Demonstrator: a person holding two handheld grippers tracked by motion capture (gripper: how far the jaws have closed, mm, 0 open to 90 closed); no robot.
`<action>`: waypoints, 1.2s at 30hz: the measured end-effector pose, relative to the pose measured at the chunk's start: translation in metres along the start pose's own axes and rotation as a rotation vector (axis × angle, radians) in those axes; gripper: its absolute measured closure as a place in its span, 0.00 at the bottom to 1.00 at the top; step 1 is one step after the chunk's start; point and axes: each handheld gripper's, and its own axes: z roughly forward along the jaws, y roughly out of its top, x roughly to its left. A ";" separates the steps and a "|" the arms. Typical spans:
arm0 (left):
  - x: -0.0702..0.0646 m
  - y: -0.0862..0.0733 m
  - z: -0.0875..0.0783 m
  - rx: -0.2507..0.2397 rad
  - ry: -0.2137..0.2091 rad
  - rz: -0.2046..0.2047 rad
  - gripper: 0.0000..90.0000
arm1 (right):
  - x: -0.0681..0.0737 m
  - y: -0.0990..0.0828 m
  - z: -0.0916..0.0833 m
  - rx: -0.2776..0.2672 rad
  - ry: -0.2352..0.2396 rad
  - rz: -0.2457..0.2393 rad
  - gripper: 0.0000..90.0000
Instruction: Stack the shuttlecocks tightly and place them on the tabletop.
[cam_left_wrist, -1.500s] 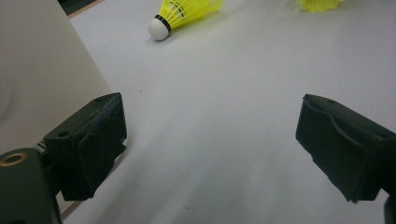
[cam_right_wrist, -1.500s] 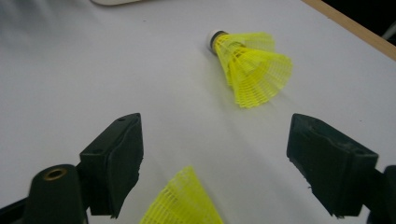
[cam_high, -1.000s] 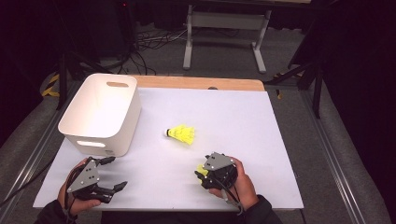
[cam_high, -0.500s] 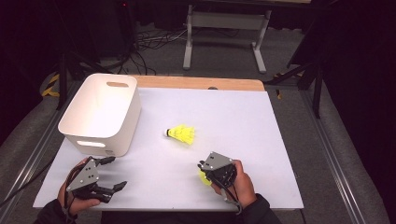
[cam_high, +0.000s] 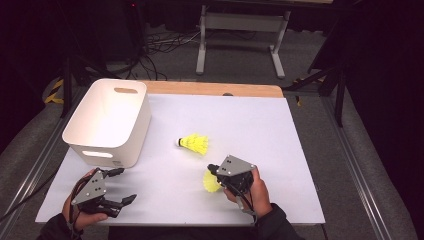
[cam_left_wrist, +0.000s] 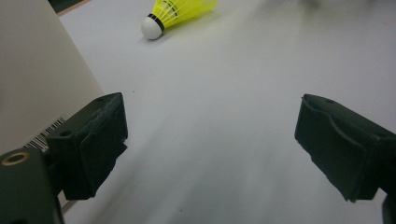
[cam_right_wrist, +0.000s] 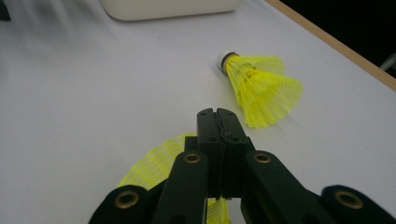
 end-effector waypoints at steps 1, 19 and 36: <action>0.000 0.000 0.000 0.000 0.000 -0.001 0.11 | -0.001 0.002 0.003 -0.008 0.007 0.000 1.00; 0.001 0.000 0.000 0.004 -0.006 0.004 0.11 | -0.012 -0.005 0.026 -0.078 0.125 0.088 0.96; 0.000 0.000 0.000 0.010 -0.013 0.009 0.11 | -0.033 -0.036 0.006 0.003 0.097 0.118 0.78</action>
